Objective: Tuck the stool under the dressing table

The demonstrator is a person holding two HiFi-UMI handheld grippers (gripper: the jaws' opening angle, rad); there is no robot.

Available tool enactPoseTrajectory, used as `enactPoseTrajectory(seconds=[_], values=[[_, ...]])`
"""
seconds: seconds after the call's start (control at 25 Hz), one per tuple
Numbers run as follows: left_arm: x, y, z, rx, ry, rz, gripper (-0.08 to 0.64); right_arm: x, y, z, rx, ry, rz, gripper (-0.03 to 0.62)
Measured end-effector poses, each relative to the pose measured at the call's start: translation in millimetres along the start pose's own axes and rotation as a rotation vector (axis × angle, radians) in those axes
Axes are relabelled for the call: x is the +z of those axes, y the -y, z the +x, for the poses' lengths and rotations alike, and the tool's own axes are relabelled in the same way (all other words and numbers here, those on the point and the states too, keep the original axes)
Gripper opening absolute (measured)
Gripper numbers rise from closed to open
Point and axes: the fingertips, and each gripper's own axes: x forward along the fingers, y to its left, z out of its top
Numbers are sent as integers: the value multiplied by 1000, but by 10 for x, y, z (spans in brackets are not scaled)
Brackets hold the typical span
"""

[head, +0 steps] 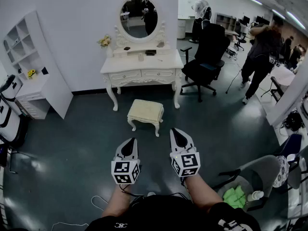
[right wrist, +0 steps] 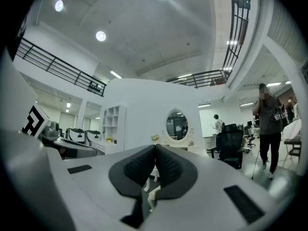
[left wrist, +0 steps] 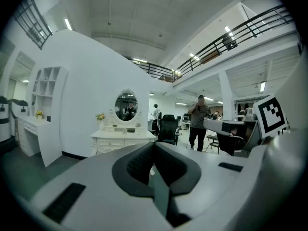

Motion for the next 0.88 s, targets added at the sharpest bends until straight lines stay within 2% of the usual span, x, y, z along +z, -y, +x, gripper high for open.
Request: enactPoseTrajectory(seconds=[0.44, 0.88], values=[[16, -181, -104, -31, 27, 26, 14, -26, -211, 11, -29, 21, 15, 17], [37, -798, -152, -26, 65, 3, 12, -88, -703, 429, -13, 7, -23, 17]])
